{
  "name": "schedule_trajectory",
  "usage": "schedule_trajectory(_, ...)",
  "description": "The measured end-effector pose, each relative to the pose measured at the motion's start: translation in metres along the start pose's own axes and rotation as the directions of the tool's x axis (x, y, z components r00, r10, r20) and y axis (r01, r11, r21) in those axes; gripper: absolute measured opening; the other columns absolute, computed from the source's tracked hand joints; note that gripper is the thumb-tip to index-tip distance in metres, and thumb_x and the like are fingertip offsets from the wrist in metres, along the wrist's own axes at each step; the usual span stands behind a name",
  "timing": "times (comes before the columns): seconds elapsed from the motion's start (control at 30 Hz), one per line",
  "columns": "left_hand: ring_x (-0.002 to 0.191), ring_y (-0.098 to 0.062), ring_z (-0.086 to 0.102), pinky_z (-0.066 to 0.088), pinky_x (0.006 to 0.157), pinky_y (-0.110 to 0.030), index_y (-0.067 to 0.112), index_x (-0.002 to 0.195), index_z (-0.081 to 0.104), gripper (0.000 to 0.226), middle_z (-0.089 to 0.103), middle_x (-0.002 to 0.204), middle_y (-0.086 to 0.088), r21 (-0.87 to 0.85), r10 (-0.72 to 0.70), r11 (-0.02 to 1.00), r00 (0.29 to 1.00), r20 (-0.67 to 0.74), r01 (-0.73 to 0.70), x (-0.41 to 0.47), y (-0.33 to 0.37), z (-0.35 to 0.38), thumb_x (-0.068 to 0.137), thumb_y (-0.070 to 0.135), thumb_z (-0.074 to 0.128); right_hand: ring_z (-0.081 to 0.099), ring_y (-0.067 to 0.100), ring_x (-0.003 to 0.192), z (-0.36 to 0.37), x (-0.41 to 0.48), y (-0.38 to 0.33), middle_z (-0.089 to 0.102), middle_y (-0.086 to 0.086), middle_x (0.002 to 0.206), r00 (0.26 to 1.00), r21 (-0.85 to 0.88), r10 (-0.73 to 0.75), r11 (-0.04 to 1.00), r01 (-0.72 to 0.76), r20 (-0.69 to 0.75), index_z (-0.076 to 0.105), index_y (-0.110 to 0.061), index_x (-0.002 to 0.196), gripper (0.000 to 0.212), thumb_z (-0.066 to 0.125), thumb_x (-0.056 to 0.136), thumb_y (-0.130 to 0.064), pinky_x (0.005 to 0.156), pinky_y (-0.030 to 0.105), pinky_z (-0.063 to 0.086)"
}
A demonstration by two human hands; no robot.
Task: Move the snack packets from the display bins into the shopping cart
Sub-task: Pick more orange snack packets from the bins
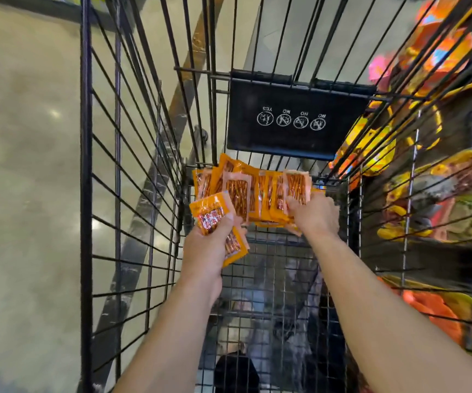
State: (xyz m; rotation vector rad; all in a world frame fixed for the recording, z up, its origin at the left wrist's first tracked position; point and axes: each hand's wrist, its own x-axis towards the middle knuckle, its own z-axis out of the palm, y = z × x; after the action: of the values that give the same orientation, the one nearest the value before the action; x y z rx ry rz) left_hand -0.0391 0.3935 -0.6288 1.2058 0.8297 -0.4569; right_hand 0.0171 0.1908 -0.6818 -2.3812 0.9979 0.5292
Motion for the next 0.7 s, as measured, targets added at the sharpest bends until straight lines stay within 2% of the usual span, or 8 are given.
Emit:
schedule_trajectory(0.07,0.094,-0.017,0.080,0.061,0.079,-0.036,0.025,0.122,0.069,0.021,0.083,0.103,0.000,-0.020,-0.007,1.000,1.000,-0.002,0.007,0.003,0.000,0.001,0.102,0.030,0.070,0.065,0.027,0.102,0.003,0.004,0.003,0.068,0.004,0.106,1.000,0.092,0.003,0.996,-0.001,-0.018,0.068,-0.017,0.107,0.035,0.075,0.090,-0.047,0.083,0.039,0.055)
schedule_trajectory(0.2,0.097,-0.018,0.080,0.061,0.081,-0.037,0.023,0.125,0.070,0.024,0.082,0.106,-0.002,-0.044,0.001,0.999,1.000,0.011,-0.001,0.007,0.001,0.003,0.102,0.028,0.070,0.071,0.004,0.068,0.002,0.003,0.015,0.074,-0.003,0.092,1.000,0.383,0.014,0.924,-0.023,0.025,0.071,-0.020,0.104,0.015,0.077,0.091,-0.025,0.041,0.018,0.045)
schedule_trajectory(0.27,0.096,-0.018,0.080,0.061,0.081,-0.037,0.023,0.125,0.069,0.023,0.082,0.105,-0.001,-0.063,0.008,0.998,1.000,0.026,-0.006,0.008,0.001,0.005,0.102,0.027,0.070,0.067,-0.001,0.063,-0.001,0.001,0.021,0.075,-0.003,0.093,0.999,0.490,0.042,0.870,-0.053,0.033,0.072,-0.020,0.104,0.015,0.079,0.090,-0.019,0.037,0.010,0.041)
schedule_trajectory(0.37,0.096,-0.018,0.080,0.062,0.078,-0.035,0.023,0.126,0.068,0.024,0.082,0.105,-0.001,-0.069,0.010,0.998,0.999,0.038,-0.007,0.010,0.001,0.007,0.102,0.027,0.069,0.071,0.000,0.065,-0.011,-0.007,0.030,0.076,-0.002,0.097,0.998,0.624,0.062,0.780,-0.058,0.016,0.068,-0.025,0.100,0.020,0.079,0.089,-0.012,0.047,0.013,0.050)
schedule_trajectory(0.43,0.095,-0.018,0.080,0.063,0.077,-0.035,0.023,0.127,0.068,0.026,0.082,0.105,-0.001,-0.058,0.009,0.998,0.999,0.053,-0.006,0.010,0.001,0.010,0.102,0.028,0.070,0.076,0.007,0.077,-0.021,-0.016,0.036,0.077,0.001,0.100,0.998,0.705,0.038,0.707,-0.062,0.049,0.067,-0.025,0.100,0.021,0.077,0.090,-0.009,0.065,0.027,0.061)
schedule_trajectory(0.5,0.095,-0.019,0.080,0.064,0.082,-0.040,0.023,0.128,0.068,0.026,0.082,0.106,-0.002,-0.041,0.008,0.999,0.997,0.071,-0.006,0.010,0.002,0.012,0.102,0.029,0.070,0.078,0.020,0.093,-0.030,-0.028,0.039,0.078,0.005,0.105,0.993,0.780,-0.024,0.622,-0.075,0.114,0.069,-0.020,0.107,0.021,0.075,0.092,-0.007,0.082,0.043,0.062)
schedule_trajectory(0.6,0.095,-0.017,0.080,0.062,0.083,-0.040,0.028,0.125,0.069,0.024,0.082,0.106,0.001,-0.012,0.003,1.000,0.995,0.103,-0.002,0.008,0.004,0.016,0.102,0.032,0.070,0.075,0.026,0.105,-0.043,-0.047,0.039,0.078,0.008,0.112,0.972,0.867,-0.151,0.491,-0.082,0.178,0.069,-0.011,0.118,0.024,0.069,0.095,-0.003,0.089,0.043,0.060)
schedule_trajectory(0.7,0.096,-0.015,0.080,0.060,0.076,-0.030,0.031,0.127,0.068,0.027,0.082,0.106,0.004,-0.006,0.000,1.000,0.993,0.121,0.001,0.004,0.006,0.020,0.100,0.036,0.072,0.073,0.029,0.111,-0.048,-0.064,0.036,0.075,0.013,0.119,0.933,0.928,-0.274,0.350,-0.129,0.233,0.066,-0.007,0.123,0.031,0.069,0.093,-0.002,0.088,0.038,0.061)
